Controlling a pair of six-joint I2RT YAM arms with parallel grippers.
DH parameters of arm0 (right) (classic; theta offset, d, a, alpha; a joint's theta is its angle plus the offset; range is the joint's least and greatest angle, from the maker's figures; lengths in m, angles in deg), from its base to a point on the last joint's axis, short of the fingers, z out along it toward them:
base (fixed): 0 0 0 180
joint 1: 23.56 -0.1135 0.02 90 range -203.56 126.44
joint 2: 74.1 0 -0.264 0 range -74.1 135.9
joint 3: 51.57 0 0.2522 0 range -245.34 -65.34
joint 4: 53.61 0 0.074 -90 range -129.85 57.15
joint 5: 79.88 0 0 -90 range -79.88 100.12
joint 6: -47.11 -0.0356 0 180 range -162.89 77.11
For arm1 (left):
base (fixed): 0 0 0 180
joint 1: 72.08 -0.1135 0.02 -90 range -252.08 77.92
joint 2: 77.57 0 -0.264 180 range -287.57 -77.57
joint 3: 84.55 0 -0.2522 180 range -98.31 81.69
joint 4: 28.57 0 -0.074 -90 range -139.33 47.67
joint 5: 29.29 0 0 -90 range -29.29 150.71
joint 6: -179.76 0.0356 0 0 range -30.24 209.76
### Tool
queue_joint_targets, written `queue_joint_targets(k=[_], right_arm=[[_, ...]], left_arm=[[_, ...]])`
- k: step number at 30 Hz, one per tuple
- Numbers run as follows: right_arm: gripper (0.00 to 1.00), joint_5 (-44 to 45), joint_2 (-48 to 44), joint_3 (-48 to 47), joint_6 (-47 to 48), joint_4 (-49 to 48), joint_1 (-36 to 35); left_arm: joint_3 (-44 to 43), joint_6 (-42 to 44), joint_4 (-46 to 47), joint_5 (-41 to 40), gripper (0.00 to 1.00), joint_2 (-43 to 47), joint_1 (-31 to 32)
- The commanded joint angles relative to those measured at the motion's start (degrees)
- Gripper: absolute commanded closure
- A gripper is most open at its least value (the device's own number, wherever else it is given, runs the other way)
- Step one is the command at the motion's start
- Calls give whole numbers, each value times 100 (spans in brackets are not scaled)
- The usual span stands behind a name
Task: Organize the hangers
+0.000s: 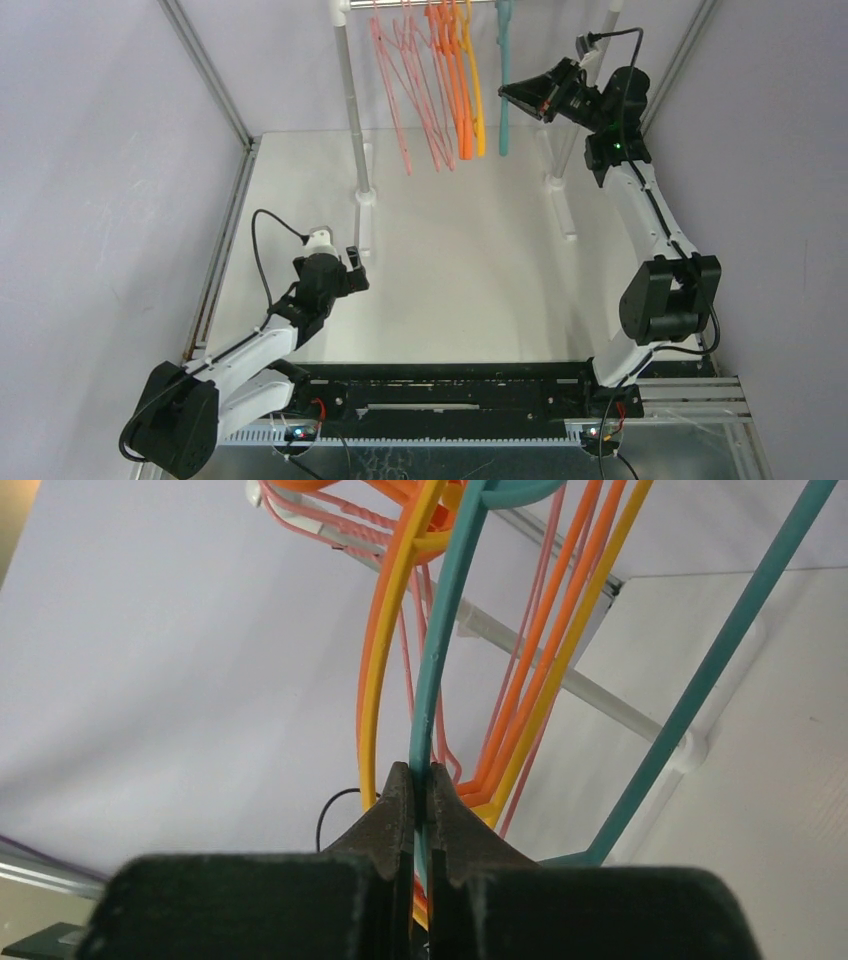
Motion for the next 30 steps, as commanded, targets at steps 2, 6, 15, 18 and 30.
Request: queue_joint_targets(k=[2,6,15,18,30], right_arm=[[85,-205,128,140,566,210,-183],[55,-10,19,284,1429,1094,-307],[0,1836,-752,691,3959,3163,-672],[0,2566,-1247,1320,4374,3204,-825],[0,4357,-2763,3948,5183,2705,-799]], left_arm=[[-252,1,219,44,1,-42,-29],[-293,9,184,41,1,-117,-33],[-307,58,179,-89,1,-138,-33],[-307,75,205,-130,0,-166,-33],[-523,106,177,-213,1,-633,-28]])
